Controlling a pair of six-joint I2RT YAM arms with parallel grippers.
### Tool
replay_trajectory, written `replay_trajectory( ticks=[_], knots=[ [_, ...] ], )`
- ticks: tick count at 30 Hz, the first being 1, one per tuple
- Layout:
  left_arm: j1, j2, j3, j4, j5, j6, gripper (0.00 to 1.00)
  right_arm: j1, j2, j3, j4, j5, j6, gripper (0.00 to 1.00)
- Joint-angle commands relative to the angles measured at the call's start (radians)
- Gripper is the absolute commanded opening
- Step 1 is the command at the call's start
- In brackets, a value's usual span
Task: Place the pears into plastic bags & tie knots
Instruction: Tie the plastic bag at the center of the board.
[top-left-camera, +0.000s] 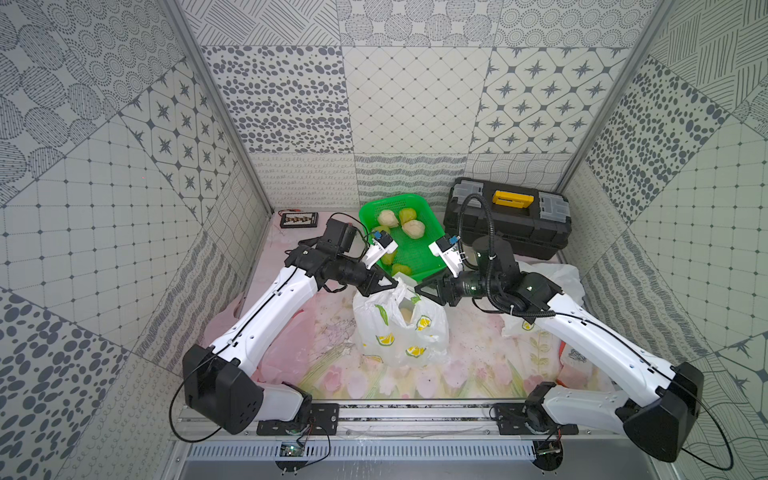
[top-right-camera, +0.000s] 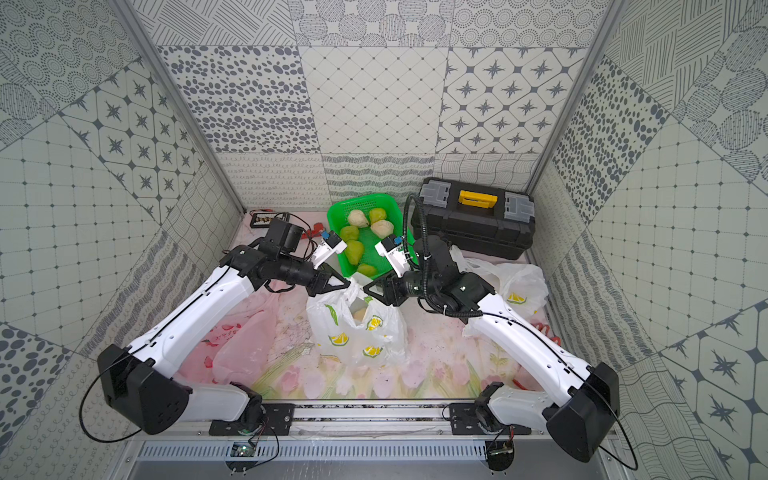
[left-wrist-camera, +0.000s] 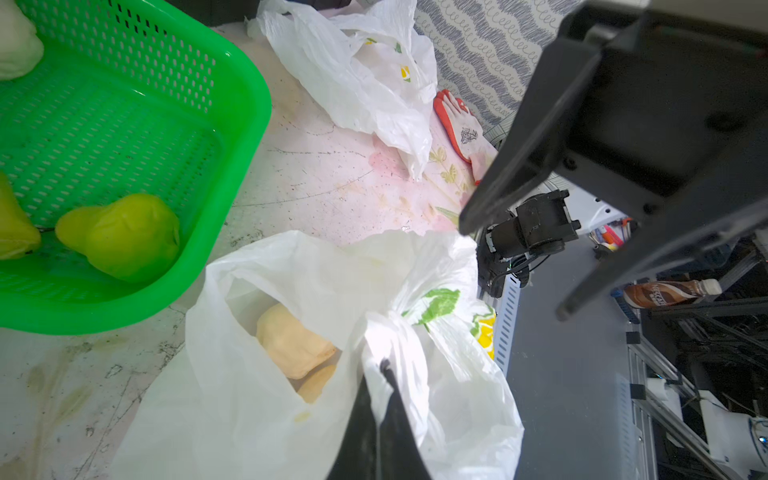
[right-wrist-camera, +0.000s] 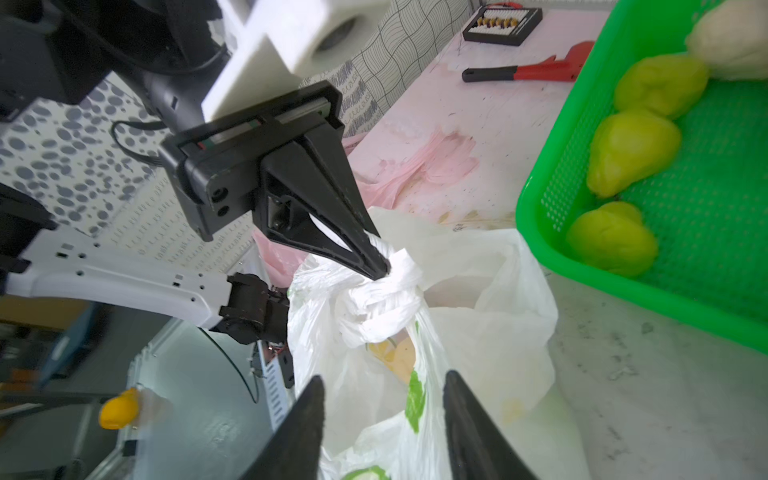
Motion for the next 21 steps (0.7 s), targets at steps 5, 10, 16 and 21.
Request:
replay_trajectory(
  ticks=[5, 10, 16, 21],
  knots=[
    [-0.03, -0.057, -0.045, 0.168, -0.032, -0.012, 0.0, 0.06, 0.12, 0.129, -0.16, 0.111, -0.198, 0.7],
    [-0.045, -0.063, -0.043, 0.161, -0.014, -0.003, 0.0, 0.061, 0.194, 0.173, -0.098, 0.067, -0.189, 0.71],
    [-0.049, -0.059, -0.032, 0.147, 0.008, -0.005, 0.0, 0.06, 0.269, 0.184, -0.04, 0.025, -0.176, 0.66],
    [-0.048, -0.055, -0.03, 0.152, 0.011, -0.029, 0.0, 0.06, 0.283, 0.143, 0.086, 0.004, -0.096, 0.42]
  ],
)
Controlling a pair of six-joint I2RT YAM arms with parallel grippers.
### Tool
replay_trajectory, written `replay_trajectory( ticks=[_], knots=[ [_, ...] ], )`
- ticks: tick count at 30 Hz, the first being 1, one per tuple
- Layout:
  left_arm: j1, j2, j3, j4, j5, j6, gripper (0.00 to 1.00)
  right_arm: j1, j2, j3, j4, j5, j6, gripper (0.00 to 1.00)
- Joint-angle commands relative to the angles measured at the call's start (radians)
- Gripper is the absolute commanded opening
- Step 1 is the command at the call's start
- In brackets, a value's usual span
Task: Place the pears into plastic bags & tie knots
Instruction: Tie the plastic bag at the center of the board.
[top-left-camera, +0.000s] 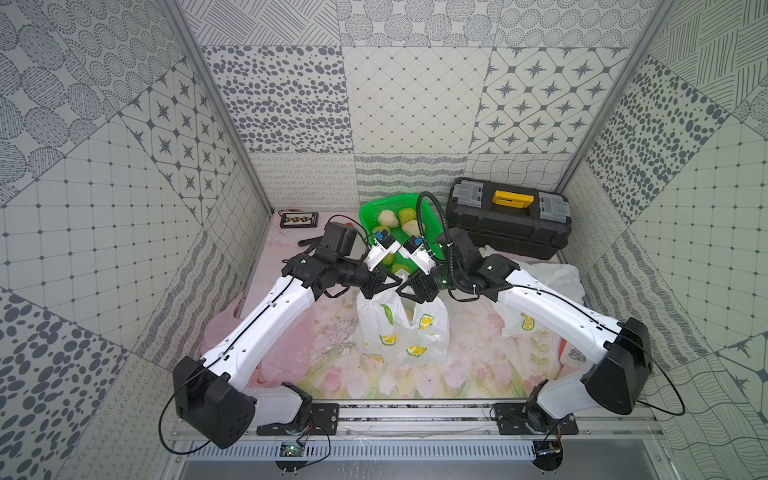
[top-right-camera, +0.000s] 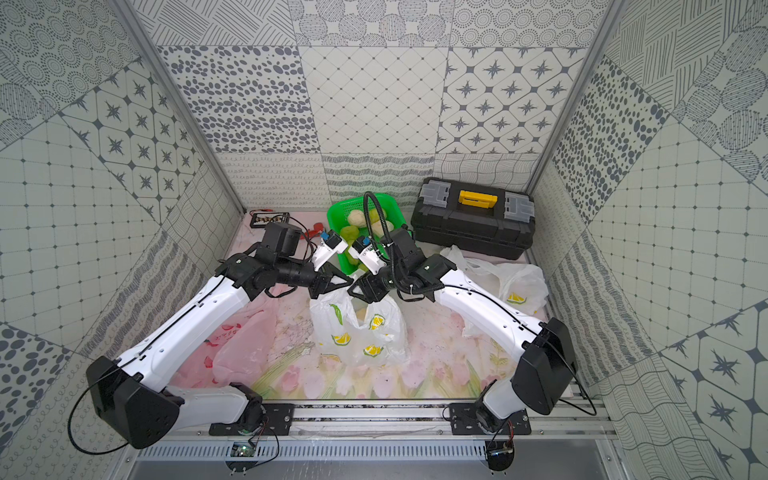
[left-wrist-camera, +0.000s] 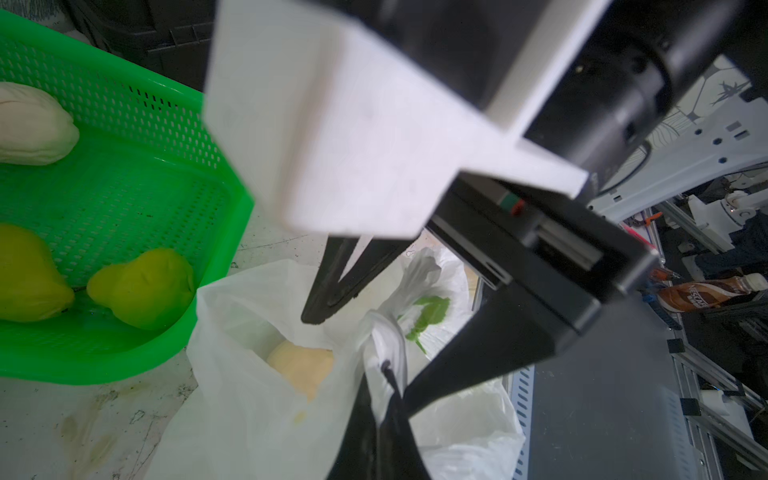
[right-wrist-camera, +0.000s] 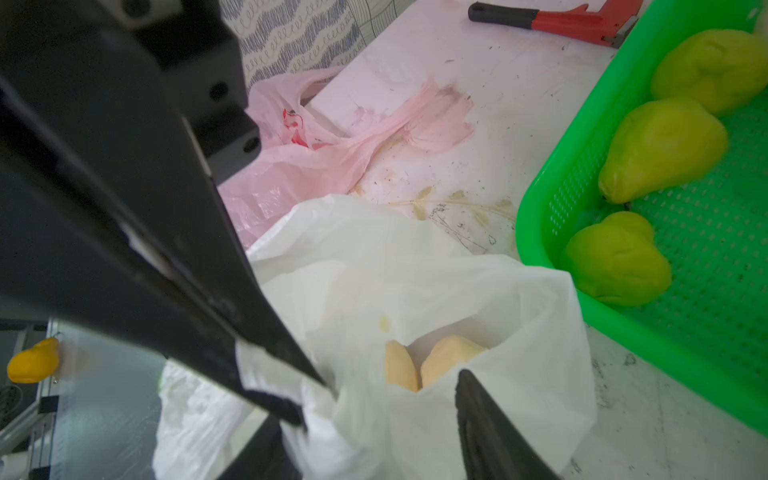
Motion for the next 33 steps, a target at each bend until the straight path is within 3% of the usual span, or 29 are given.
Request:
replay_trajectory(
  ticks=[1, 4, 7, 9, 12, 16, 21, 25, 28, 30, 33],
  knots=[
    [-0.006, -0.001, 0.012, 0.034, 0.041, -0.026, 0.0, 0.0, 0.007, -0.024, 0.165, -0.024, 0.065, 0.33],
    [-0.005, -0.004, 0.031, 0.01, 0.034, -0.039, 0.02, 0.004, -0.001, -0.059, 0.209, 0.033, 0.08, 0.15],
    [0.019, -0.014, 0.038, -0.003, 0.076, -0.074, 0.18, 0.007, -0.019, -0.088, 0.234, 0.153, 0.054, 0.0],
    [0.051, -0.022, 0.001, 0.013, 0.119, -0.104, 0.29, 0.01, -0.041, -0.118, 0.285, 0.214, 0.04, 0.0],
    [0.11, -0.025, -0.084, 0.081, 0.215, -0.18, 0.37, 0.013, -0.075, -0.192, 0.441, 0.282, 0.043, 0.0],
    [0.101, -0.053, -0.133, 0.155, 0.293, -0.245, 0.4, 0.028, -0.092, -0.3, 0.693, 0.357, 0.077, 0.0],
    [-0.001, -0.07, -0.156, 0.221, 0.273, -0.271, 0.4, 0.052, -0.07, -0.359, 0.956, 0.41, 0.145, 0.0],
    [-0.049, -0.072, -0.167, 0.291, 0.253, -0.32, 0.39, 0.057, -0.062, -0.429, 1.224, 0.384, 0.22, 0.0],
    [-0.052, -0.098, -0.105, 0.148, 0.224, -0.253, 0.38, 0.057, -0.056, -0.456, 1.288, 0.369, 0.232, 0.0],
    [-0.012, -0.161, -0.053, 0.042, 0.181, -0.201, 0.37, 0.057, -0.059, -0.48, 1.282, 0.377, 0.209, 0.0],
    [0.147, -0.263, -0.053, 0.051, 0.203, -0.253, 0.35, 0.059, -0.073, -0.511, 1.271, 0.41, 0.143, 0.0]
  ],
)
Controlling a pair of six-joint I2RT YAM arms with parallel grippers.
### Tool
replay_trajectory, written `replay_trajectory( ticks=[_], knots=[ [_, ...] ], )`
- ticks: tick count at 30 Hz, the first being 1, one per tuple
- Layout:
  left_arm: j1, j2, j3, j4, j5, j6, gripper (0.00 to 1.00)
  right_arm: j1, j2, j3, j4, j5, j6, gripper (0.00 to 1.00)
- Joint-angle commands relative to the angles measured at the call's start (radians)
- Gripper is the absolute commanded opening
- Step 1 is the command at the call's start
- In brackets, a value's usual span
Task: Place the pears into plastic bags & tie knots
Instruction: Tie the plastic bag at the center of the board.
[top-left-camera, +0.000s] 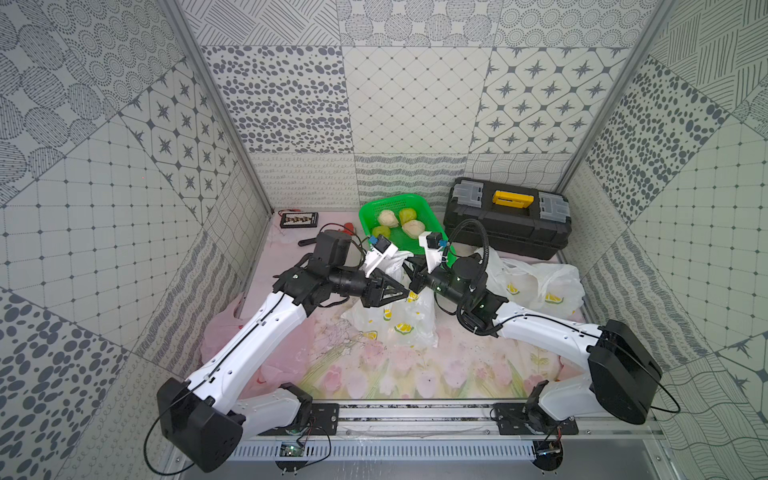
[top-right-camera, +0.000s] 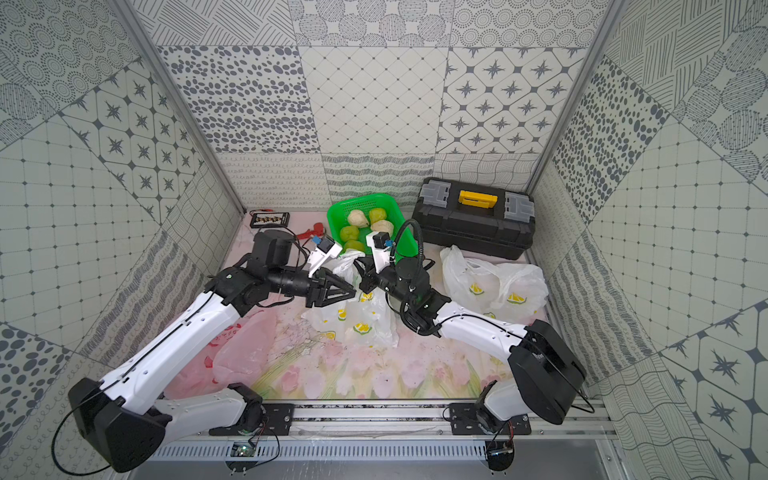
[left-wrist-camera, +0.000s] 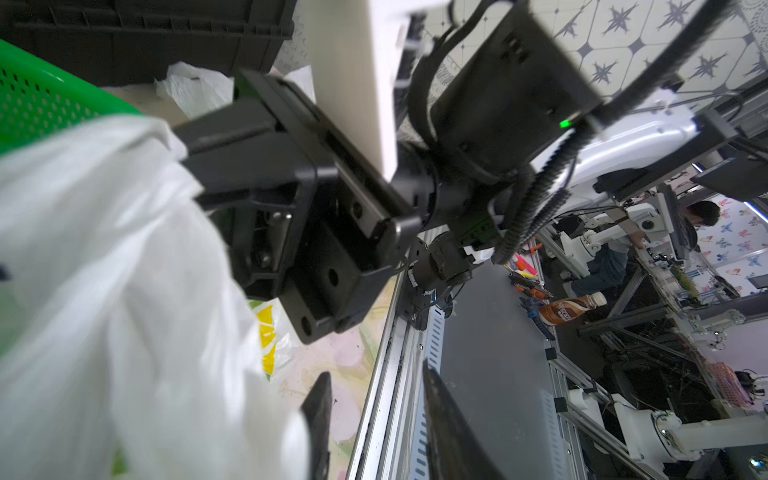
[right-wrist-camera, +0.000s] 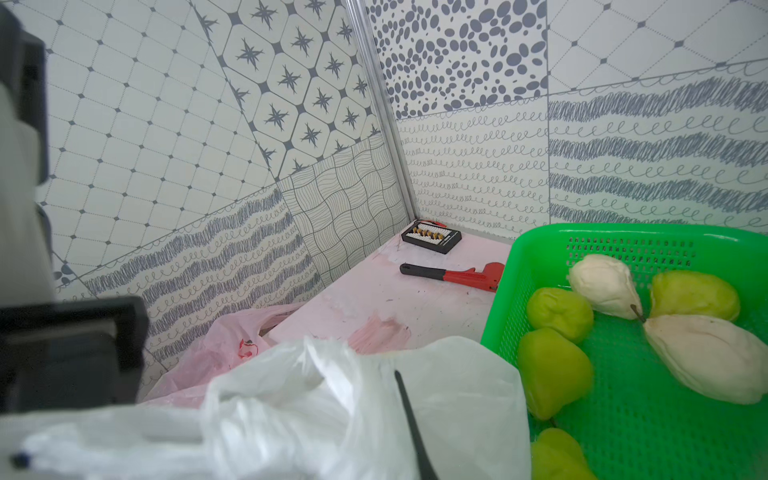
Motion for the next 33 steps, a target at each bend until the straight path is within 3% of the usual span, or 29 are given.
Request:
replay_trajectory(
  ticks=[1, 4, 10, 13, 17, 22, 28, 33],
  knots=[
    [0.173, -0.128, 0.038, -0.06, 0.009, -0.015, 0.35, 0.012, -0.014, -0.027, 0.106, 0.044, -0.077, 0.0],
    [0.267, -0.136, 0.036, -0.001, -0.03, -0.064, 0.36, 0.034, -0.029, -0.025, 0.072, 0.079, -0.201, 0.0],
    [0.283, 0.033, 0.05, 0.154, -0.151, -0.161, 0.37, 0.064, -0.06, -0.027, 0.041, 0.085, -0.355, 0.0],
    [0.249, 0.138, 0.077, 0.15, -0.137, -0.16, 0.38, 0.065, -0.061, -0.033, 0.053, 0.099, -0.343, 0.0],
    [0.111, 0.172, 0.041, 0.08, -0.061, -0.054, 0.4, 0.064, -0.044, -0.039, 0.122, 0.119, -0.303, 0.0],
    [0.046, 0.105, -0.089, 0.201, 0.052, -0.14, 0.32, 0.064, -0.015, -0.035, 0.155, 0.152, -0.297, 0.0],
    [-0.051, 0.088, -0.118, 0.305, -0.052, -0.185, 0.32, 0.06, 0.026, -0.034, 0.283, 0.068, -0.168, 0.03],
    [-0.05, 0.088, -0.138, 0.306, -0.122, -0.173, 0.34, 0.039, 0.034, -0.048, 0.436, -0.051, 0.046, 0.08]
  ],
)
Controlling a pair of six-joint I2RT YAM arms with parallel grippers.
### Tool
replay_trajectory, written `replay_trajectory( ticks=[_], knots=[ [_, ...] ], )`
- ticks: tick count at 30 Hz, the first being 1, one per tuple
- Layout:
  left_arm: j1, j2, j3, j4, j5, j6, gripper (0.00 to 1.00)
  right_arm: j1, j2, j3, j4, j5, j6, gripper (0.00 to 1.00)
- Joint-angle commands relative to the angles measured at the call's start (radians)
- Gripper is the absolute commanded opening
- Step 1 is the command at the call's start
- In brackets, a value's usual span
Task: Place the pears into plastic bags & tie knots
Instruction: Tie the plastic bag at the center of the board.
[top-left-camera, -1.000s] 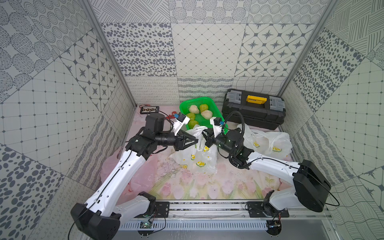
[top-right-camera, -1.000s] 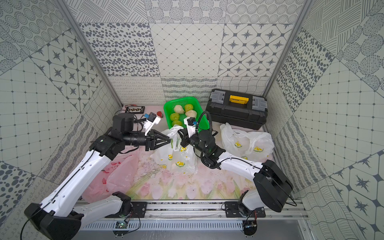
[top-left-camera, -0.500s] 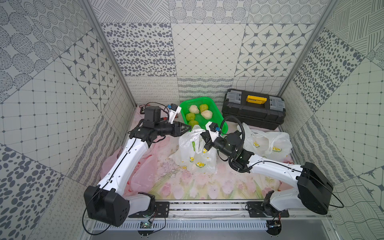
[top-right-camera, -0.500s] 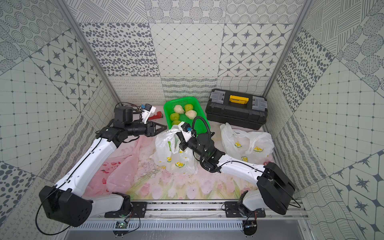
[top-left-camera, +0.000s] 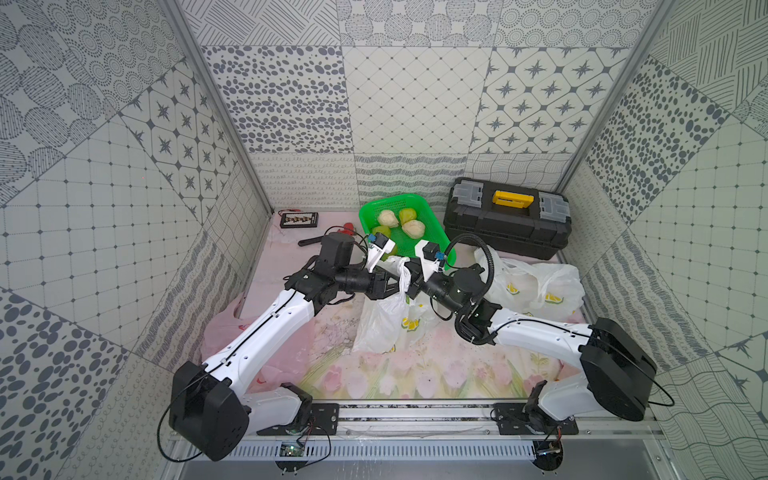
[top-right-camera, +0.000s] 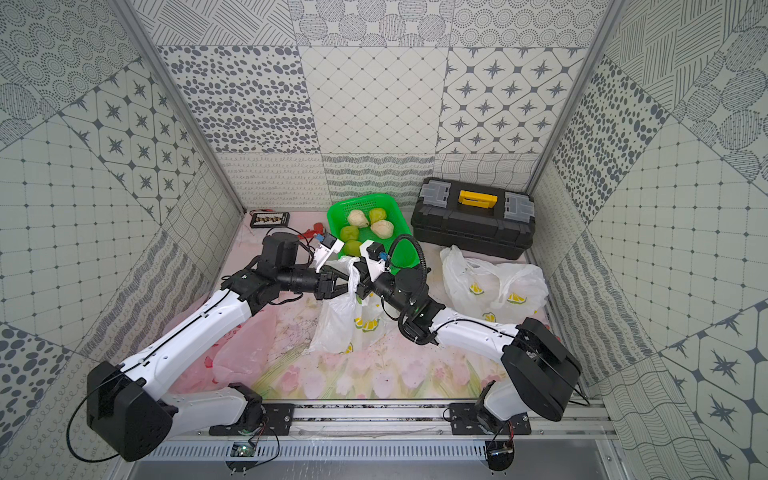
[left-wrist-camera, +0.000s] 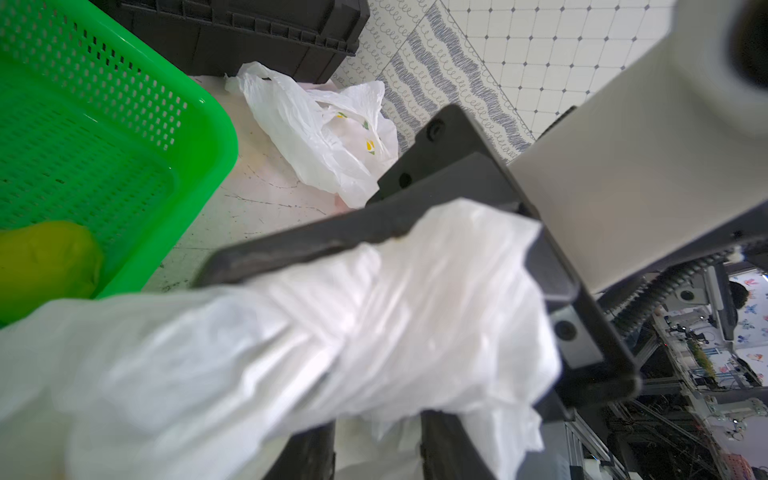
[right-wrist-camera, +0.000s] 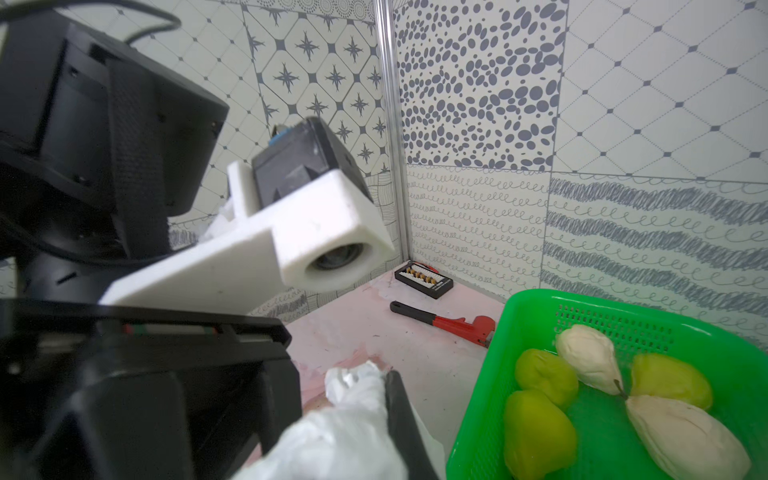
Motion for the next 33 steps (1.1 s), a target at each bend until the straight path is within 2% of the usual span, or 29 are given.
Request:
replay_trajectory(
  ticks=[1, 3, 8, 10, 14, 17, 20, 22, 27, 33],
  knots=[
    [-0.022, -0.009, -0.015, 0.082, -0.02, -0.015, 0.34, -0.025, 0.021, -0.01, 0.254, -0.102, 0.216, 0.08],
    [-0.024, -0.007, -0.025, 0.113, 0.008, -0.04, 0.35, -0.044, 0.059, -0.025, 0.32, -0.132, 0.291, 0.08],
    [-0.03, -0.012, -0.12, 0.203, 0.043, -0.141, 0.31, -0.07, 0.135, -0.032, 0.425, -0.157, 0.37, 0.09],
    [-0.032, -0.043, -0.147, 0.183, 0.026, -0.146, 0.31, -0.085, 0.153, -0.028, 0.45, -0.175, 0.401, 0.09],
    [0.007, -0.166, -0.075, -0.091, -0.07, 0.018, 0.37, -0.1, 0.148, -0.025, 0.416, -0.226, 0.409, 0.08],
    [0.114, -0.225, -0.026, -0.209, -0.018, 0.071, 0.4, -0.108, 0.138, -0.031, 0.391, -0.254, 0.409, 0.08],
    [0.209, -0.241, 0.026, -0.318, 0.004, 0.158, 0.38, -0.113, 0.131, -0.037, 0.387, -0.276, 0.417, 0.08],
    [0.246, -0.239, 0.052, -0.322, 0.019, 0.181, 0.36, -0.114, 0.131, -0.037, 0.383, -0.288, 0.421, 0.08],
    [0.243, -0.171, 0.096, -0.217, 0.008, 0.179, 0.37, -0.114, 0.126, -0.015, 0.347, -0.321, 0.44, 0.07],
    [0.148, -0.099, 0.131, -0.22, -0.004, 0.286, 0.46, -0.11, 0.111, 0.003, 0.3, -0.345, 0.443, 0.07]
  ],
)
